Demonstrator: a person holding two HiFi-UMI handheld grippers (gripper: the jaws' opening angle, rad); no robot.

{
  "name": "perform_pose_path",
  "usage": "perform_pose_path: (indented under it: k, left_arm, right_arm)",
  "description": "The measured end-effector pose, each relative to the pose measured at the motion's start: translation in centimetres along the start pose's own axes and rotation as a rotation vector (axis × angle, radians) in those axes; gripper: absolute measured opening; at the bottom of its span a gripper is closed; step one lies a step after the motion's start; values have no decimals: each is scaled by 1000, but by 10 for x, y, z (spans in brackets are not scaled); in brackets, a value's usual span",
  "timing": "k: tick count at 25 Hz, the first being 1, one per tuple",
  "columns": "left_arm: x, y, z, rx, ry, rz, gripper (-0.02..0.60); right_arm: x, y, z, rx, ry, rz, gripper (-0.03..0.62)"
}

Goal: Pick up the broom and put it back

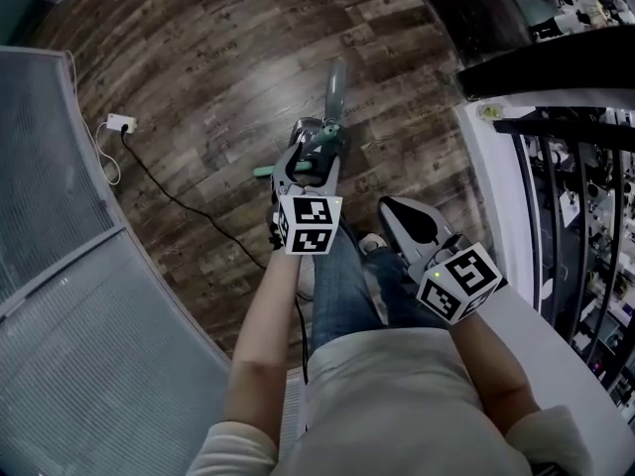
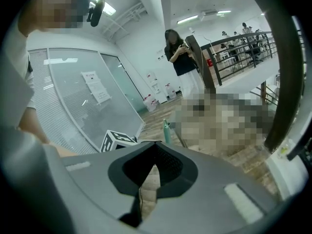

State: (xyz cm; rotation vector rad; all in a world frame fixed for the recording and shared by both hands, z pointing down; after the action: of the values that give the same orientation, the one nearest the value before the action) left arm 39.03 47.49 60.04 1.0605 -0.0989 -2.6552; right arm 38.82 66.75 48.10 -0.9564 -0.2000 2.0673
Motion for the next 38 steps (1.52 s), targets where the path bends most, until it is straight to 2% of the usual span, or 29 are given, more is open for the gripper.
perform_pose_path:
  k: [5,7,11,13,26,38]
  left_arm:
    - [-14,2,4,-31,28,-20,223]
    - [-19,4,5,-34,34,-34,176]
    - [-29,5,5,-41,48,-49,145]
    - [-29,5,5,-39,43,-63,97]
    - [-24,-4,5,-42,50,-93,92]
    - [7,-21,18,-44,64,-115,92]
  right_arm:
    - [2,-3,3,-22,-3,12,6]
    - [4,-6,4,-31,-5,18,6]
    - [7,-12,5,-42,-6,32,6]
    - [9,-14,7,-47,-9,37,6]
    - [24,-15,6,-52,-21,34,6]
    - [43,-4,1,-23,-50,3,6]
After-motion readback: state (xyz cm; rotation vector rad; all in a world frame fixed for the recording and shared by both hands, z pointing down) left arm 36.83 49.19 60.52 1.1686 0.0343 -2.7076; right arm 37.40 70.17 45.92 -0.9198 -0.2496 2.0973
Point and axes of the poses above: the fingertips, and each gripper's own axes: x backward along the fingers, y to its left, z out of its underside, the point moved 10 cm from there along x, backward along the fingers, and after that the axes turned 7 degrees about z, right-handed, at the moved point
